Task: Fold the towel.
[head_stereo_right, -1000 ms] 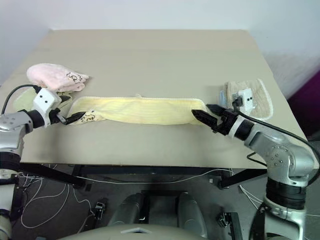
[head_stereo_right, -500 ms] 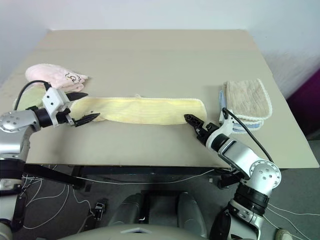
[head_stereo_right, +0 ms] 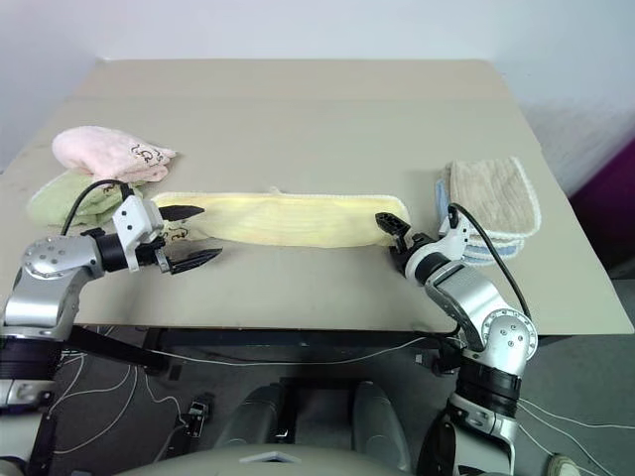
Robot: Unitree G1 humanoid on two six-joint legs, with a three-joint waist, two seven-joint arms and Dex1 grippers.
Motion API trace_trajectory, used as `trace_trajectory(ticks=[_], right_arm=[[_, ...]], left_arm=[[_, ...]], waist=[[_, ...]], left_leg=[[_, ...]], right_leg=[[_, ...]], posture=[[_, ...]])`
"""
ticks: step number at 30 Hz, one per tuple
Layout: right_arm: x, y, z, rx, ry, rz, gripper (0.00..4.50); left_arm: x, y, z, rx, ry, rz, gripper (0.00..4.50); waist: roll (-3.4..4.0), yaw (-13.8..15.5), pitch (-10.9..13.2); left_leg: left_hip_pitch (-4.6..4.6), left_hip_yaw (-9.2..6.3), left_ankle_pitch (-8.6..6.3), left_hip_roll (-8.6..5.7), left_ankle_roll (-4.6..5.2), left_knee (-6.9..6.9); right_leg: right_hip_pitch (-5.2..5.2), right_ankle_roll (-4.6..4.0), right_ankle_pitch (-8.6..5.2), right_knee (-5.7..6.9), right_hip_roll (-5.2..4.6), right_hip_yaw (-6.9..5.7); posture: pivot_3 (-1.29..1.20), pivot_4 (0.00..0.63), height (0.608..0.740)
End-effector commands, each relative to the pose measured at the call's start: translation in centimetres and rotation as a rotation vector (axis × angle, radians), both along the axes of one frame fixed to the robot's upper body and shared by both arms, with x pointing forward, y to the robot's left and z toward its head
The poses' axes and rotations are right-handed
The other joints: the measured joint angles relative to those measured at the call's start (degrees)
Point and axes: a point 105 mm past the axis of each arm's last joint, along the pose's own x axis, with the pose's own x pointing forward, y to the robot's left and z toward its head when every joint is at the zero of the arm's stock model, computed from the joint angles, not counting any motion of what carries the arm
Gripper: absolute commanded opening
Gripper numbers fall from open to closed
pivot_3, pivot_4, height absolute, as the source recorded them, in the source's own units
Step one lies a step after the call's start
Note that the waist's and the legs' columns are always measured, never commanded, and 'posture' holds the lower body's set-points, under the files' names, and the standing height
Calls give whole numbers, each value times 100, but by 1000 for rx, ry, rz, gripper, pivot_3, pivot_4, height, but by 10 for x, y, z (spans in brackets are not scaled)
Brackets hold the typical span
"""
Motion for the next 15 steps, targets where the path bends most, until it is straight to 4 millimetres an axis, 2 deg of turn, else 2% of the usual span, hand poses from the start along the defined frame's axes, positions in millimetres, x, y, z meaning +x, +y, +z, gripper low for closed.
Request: trace_trajectory(ticks=[1,6,10,15], right_arm=[[2,-18,-2,-15,10,-88,3239],[5,-21,3,-4,-10,-107,1522],[7,-31,8,-17,-31,-142,104],[8,-38,21,-11,-76,-165,48]], left_arm=[[-2,-6,10,-11,-37,-22,4500],[-2,-6,8,-13,-32,-24,4500],[-1,-8,5,-15,-25,-28,4500],[0,-10,3,-18,-21,-33,4500]], waist=[[0,1,0],[2,-17,1],[3,-18,1],[3,-8,2]], left_leg=[[0,0,0,0,0,0],[0,0,0,1,0,-2],[0,1,0,1,0,-2],[0,1,0,1,0,-1]], right_leg=[[0,0,0,0,0,0],[-2,0,0,0,2,0],[-2,0,0,0,2,1],[0,0,0,-1,1,1]], posture=[[0,150,740],[0,150,740],[0,150,740],[0,150,740]])
